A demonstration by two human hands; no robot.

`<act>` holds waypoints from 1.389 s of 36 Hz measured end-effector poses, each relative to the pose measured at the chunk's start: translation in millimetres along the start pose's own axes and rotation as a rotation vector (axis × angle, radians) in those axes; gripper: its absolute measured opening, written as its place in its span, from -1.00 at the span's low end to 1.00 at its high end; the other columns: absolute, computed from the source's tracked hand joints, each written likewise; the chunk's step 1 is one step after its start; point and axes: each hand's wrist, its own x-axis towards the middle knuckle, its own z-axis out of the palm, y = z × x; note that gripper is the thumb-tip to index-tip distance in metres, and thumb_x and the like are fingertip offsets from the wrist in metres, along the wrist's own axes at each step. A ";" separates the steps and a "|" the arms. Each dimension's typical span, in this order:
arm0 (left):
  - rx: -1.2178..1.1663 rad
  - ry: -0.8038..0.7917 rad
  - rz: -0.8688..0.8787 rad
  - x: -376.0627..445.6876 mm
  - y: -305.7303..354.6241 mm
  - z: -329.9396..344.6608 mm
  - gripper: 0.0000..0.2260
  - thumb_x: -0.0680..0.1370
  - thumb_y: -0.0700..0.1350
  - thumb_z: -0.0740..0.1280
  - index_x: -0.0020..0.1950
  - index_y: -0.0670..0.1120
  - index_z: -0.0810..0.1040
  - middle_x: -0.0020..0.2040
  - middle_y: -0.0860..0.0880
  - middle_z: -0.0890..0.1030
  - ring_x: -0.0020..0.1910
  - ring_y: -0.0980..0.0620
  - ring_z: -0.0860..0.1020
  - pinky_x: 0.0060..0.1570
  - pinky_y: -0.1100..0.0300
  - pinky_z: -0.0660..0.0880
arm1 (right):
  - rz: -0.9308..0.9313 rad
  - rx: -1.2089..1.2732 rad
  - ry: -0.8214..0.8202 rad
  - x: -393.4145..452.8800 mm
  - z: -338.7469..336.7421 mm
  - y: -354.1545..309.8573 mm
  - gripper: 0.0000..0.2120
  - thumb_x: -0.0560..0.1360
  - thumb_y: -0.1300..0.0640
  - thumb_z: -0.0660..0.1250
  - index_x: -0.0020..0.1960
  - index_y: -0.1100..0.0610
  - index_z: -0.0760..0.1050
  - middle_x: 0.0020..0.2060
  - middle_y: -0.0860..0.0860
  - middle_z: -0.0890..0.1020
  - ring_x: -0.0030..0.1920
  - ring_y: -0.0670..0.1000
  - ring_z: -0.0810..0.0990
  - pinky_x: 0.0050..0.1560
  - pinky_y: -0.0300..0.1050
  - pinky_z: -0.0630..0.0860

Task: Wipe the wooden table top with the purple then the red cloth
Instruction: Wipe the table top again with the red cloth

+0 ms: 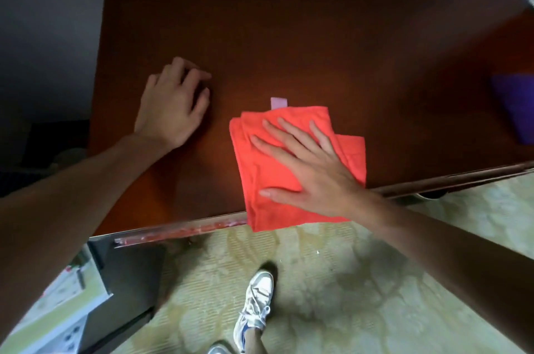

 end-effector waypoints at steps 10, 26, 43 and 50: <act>-0.152 0.042 -0.131 34.2 35.3 17.5 -0.66 0.64 -0.03 0.19 0.35 -0.16 0.44 0.30 -0.19 0.44 0.25 -0.20 0.45 0.21 -0.10 0.35 | -0.163 0.023 -0.075 56.4 -9.5 66.9 -0.32 0.58 -0.39 0.17 0.63 -0.19 0.14 0.65 -0.11 0.10 0.65 -0.06 -0.01 0.63 0.16 -0.12; -0.007 -0.200 -0.171 38.5 42.8 38.2 -0.54 0.62 0.23 0.09 0.50 0.16 0.34 0.47 -0.11 0.32 0.45 -0.12 0.33 0.42 0.00 0.13 | -0.134 -0.052 -0.139 272.0 -32.6 247.4 -0.26 0.56 -0.49 -0.10 0.64 -0.17 0.05 0.65 -0.05 0.14 0.63 0.01 0.11 0.55 0.18 0.10; -0.015 -0.209 -0.181 40.0 43.3 37.6 -0.51 0.62 0.29 0.05 0.54 0.26 0.25 0.54 -0.03 0.22 0.59 -0.02 0.14 0.46 0.08 0.07 | 0.469 0.073 0.080 299.7 -27.4 267.6 -0.31 0.60 -0.42 0.01 0.64 -0.15 0.10 0.65 0.00 0.12 0.64 0.09 0.05 0.57 0.24 -0.04; -0.002 -0.192 -0.201 41.0 52.5 33.3 -0.50 0.59 0.31 0.04 0.52 0.25 0.26 0.51 -0.07 0.22 0.50 -0.11 0.26 0.45 -0.10 0.18 | 0.378 0.079 0.038 188.6 -26.8 222.9 -0.25 0.55 -0.48 0.00 0.64 -0.17 0.08 0.66 -0.01 0.10 0.65 0.06 0.02 0.59 0.23 -0.11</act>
